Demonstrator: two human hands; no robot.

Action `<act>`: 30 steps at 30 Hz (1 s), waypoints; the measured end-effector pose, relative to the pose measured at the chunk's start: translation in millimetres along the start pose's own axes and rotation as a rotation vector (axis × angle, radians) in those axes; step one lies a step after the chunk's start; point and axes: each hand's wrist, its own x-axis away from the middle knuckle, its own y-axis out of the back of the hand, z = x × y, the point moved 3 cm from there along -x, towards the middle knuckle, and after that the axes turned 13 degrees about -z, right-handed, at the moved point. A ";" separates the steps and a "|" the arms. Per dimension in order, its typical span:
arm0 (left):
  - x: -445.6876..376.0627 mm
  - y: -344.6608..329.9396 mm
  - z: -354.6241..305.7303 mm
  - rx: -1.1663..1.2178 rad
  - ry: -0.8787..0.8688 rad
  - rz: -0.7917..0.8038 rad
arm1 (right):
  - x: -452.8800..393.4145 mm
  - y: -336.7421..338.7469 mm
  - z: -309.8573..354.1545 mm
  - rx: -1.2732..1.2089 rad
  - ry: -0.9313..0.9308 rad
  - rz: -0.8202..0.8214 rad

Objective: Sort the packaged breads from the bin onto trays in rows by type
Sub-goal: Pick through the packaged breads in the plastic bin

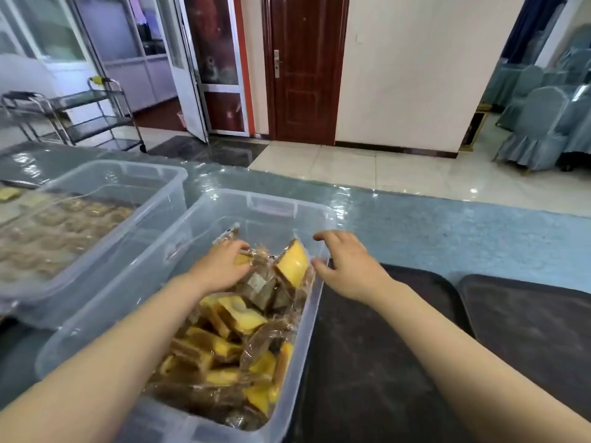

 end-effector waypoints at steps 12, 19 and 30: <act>-0.1 -23.4 72.9 -0.276 -0.014 0.494 | -75.5 -132.4 43.7 0.474 0.032 0.486; -2.4 -31.2 72.2 -0.347 0.034 0.530 | -76.9 -133.6 29.8 0.689 0.062 0.446; -5.3 -33.8 82.0 0.011 0.235 0.529 | -68.1 -118.7 74.2 0.414 0.240 0.189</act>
